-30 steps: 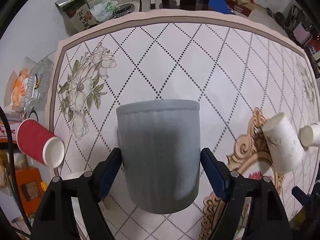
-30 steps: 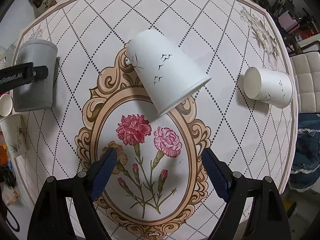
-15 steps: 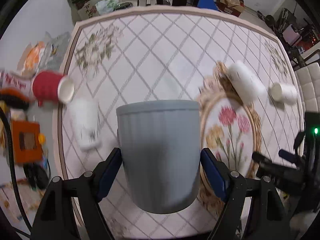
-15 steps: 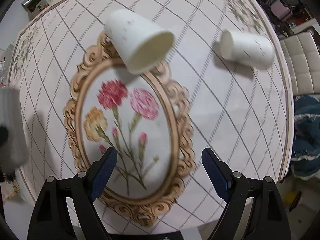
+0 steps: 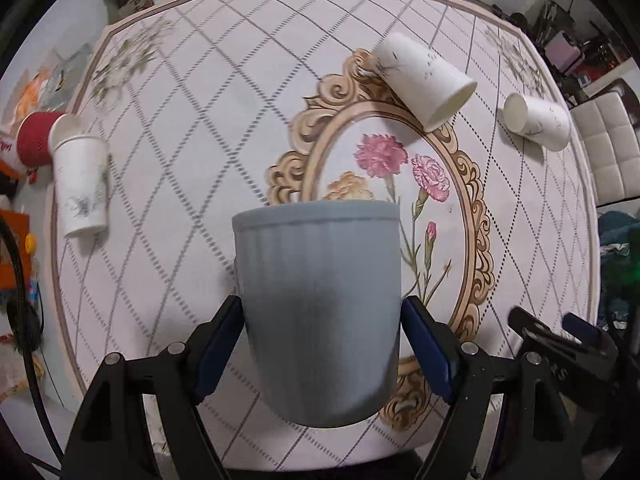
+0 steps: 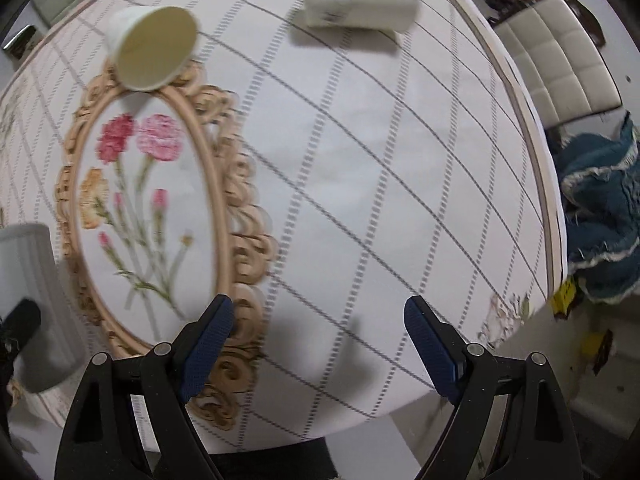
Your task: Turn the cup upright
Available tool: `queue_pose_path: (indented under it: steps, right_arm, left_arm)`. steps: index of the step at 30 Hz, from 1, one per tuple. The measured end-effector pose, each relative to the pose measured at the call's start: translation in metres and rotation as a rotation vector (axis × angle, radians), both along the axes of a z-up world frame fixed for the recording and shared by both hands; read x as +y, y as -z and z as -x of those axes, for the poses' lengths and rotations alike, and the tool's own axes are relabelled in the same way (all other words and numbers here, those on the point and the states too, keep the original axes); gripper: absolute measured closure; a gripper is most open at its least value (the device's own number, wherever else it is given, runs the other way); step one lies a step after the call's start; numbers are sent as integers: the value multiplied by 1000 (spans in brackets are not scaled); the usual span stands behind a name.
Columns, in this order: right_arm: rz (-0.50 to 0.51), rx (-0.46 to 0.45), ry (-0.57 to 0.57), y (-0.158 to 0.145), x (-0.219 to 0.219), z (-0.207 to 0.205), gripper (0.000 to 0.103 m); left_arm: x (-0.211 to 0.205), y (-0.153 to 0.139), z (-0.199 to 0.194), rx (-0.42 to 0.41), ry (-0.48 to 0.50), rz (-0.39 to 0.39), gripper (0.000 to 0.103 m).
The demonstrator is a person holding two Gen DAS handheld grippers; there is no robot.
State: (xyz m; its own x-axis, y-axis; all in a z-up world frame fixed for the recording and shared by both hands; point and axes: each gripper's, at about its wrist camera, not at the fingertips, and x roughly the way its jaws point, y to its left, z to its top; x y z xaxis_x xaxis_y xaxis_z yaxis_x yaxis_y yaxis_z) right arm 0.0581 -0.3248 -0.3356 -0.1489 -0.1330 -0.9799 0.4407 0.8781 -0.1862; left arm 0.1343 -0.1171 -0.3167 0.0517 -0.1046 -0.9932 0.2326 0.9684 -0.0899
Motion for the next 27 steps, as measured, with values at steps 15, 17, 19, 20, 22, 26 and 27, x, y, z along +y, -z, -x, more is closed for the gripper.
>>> queue_pose_path:
  steps: [15, 17, 19, 20, 22, 26, 27]
  right_arm:
    - [15, 12, 58, 13, -32, 12, 14]
    - [11, 10, 51, 10, -26, 7, 14]
    - [11, 6, 42, 10, -26, 6, 14]
    - [13, 4, 39, 6, -21, 2, 14]
    - [16, -4, 32, 4, -19, 0, 14]
    - [17, -11, 26, -2, -17, -3, 14]
    - [16, -14, 26, -3, -16, -3, 14]
  left_arm:
    - [-27, 27, -8, -12, 74, -115, 23]
    - [-28, 27, -9, -18, 81, -131, 11]
    - [-32, 26, -10, -25, 89, -141, 1]
    - [-34, 24, -11, -29, 90, -143, 1]
    - [-39, 23, -13, -36, 89, -135, 1]
    - [-36, 9, -10, -53, 79, -113, 1]
    - [-34, 1, -10, -48, 75, -98, 1]
